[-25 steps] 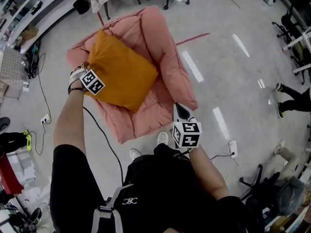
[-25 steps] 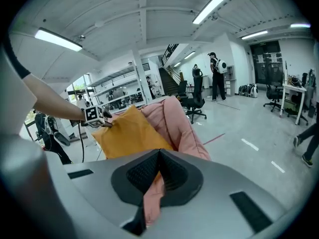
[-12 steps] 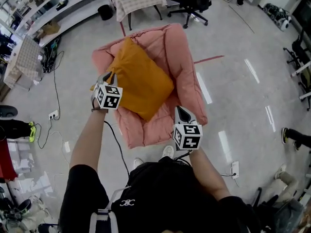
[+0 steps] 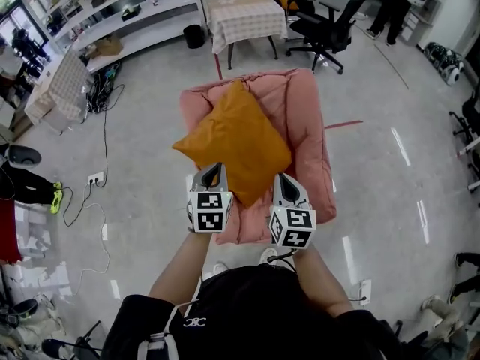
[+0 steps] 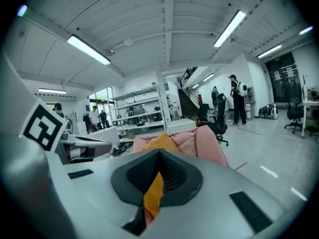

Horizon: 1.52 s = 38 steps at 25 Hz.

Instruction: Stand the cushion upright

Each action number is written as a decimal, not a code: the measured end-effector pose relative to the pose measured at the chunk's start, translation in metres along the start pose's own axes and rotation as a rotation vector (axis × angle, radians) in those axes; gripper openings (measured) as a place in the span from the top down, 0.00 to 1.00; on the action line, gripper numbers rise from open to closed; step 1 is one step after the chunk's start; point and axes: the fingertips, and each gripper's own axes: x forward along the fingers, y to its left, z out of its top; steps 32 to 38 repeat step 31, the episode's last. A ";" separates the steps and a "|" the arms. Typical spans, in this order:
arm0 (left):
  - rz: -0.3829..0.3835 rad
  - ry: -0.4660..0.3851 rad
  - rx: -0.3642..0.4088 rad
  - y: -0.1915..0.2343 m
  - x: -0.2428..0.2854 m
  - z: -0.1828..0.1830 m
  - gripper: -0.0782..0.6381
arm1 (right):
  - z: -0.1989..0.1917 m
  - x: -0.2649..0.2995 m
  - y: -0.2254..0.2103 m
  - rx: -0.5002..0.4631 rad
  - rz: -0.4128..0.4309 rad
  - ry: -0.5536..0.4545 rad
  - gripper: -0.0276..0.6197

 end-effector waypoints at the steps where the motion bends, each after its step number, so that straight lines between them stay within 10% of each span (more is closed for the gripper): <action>1: -0.008 -0.003 -0.008 -0.002 -0.010 -0.003 0.89 | 0.002 0.002 0.009 -0.010 0.002 -0.007 0.97; 13: -0.071 -0.090 0.096 -0.028 -0.054 0.001 0.89 | 0.011 0.009 0.070 -0.035 0.073 -0.037 0.97; 38: -0.100 -0.129 0.066 -0.011 -0.065 0.005 0.89 | 0.016 0.007 0.096 -0.054 0.072 -0.087 0.97</action>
